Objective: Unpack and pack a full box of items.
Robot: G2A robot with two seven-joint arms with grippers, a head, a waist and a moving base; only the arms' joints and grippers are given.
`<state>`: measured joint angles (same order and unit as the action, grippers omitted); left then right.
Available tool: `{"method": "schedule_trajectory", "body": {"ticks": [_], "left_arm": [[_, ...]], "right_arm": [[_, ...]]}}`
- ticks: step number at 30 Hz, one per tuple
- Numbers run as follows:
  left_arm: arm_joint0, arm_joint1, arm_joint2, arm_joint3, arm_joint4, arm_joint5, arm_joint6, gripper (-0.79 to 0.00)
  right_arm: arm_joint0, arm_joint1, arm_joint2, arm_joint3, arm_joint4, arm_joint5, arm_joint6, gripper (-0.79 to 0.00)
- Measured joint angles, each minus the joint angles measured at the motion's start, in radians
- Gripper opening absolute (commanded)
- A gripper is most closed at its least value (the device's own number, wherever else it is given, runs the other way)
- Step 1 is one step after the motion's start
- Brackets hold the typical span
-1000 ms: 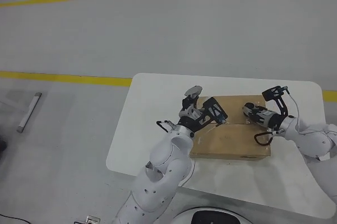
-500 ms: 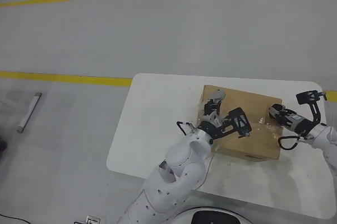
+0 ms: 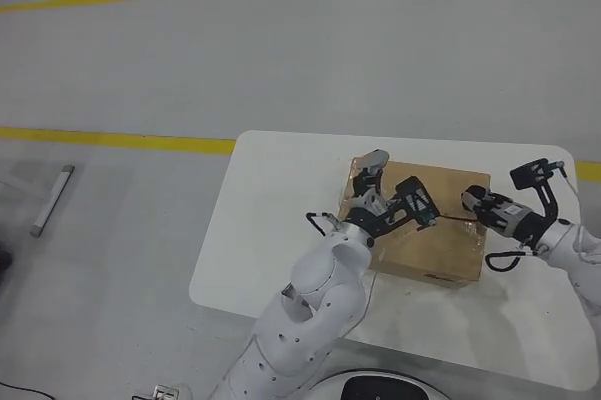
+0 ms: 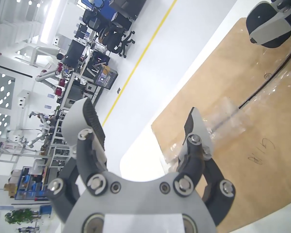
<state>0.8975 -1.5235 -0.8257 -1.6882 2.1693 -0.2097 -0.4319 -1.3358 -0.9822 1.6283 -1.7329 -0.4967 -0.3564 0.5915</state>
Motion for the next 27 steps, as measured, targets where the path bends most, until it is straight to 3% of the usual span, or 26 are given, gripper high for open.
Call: {"method": "schedule_trajectory", "body": {"ticks": [8,9,13,22,27], "left_arm": [[0.036,0.0,-0.052,-0.085,-0.033,-0.044,-0.061,0.0],[0.048,0.001,-0.069,-0.099,-0.052,-0.055,-0.077,0.0],[0.108,0.009,-0.159,-0.166,-0.165,-0.116,-0.159,0.0],[0.221,0.029,-0.354,-0.238,-0.407,-0.216,-0.286,0.0],[0.251,0.038,-0.385,-0.26,-0.413,-0.24,-0.286,0.0]], "right_arm": [[-0.012,0.008,0.06,-0.039,0.052,-0.007,0.042,-0.4],[-0.011,0.009,0.064,-0.044,0.059,-0.008,0.051,-0.268],[-0.001,0.014,0.065,-0.075,0.061,-0.02,0.092,-0.083],[0.092,0.012,-0.089,-0.116,-0.072,-0.015,0.166,-0.151],[0.194,0.003,-0.212,-0.113,-0.172,0.028,0.206,-0.062]]}}
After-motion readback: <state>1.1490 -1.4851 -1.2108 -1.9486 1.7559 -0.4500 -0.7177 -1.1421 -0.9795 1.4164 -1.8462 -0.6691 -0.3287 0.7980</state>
